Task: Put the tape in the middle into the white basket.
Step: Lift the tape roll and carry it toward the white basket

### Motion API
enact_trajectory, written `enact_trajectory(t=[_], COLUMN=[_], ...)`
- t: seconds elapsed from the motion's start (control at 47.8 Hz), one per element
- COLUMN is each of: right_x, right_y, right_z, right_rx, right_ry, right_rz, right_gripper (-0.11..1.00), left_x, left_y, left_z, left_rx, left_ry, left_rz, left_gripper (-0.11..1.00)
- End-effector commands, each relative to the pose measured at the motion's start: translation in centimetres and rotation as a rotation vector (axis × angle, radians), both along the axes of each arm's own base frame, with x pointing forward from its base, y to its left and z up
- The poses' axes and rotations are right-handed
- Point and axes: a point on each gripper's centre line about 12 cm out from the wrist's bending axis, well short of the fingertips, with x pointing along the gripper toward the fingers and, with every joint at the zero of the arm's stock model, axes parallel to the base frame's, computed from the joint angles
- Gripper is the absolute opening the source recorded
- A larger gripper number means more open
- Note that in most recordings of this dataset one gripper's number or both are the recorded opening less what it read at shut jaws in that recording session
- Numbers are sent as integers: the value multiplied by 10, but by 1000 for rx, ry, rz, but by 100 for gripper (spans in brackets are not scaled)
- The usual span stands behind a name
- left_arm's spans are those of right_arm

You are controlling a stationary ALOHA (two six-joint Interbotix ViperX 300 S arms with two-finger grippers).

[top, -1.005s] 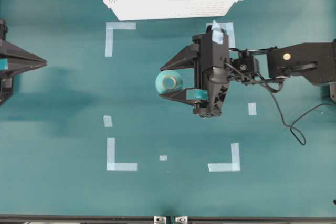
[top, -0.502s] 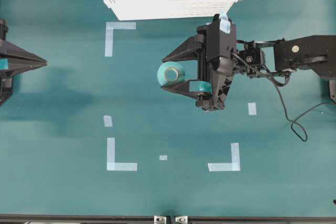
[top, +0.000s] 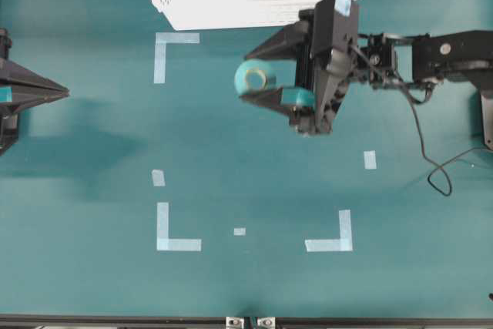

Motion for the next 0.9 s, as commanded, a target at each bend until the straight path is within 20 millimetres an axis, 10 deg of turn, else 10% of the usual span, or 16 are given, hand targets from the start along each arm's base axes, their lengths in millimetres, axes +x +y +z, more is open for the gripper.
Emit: enact_trajectory(t=[0.0,0.879], right_x=[-3,-32], right_y=[-14,-113], right_z=[13,4], right_rx=[-7,-43], right_ry=[-35,-5], right_rz=[-35,-284], right_gripper=[65,65], left_x=[1,1], left_y=[1,1], left_z=[5,5], left_rx=[1,1], left_ry=[-14,-15], left_rz=[5,5], left_gripper=[-11,-11])
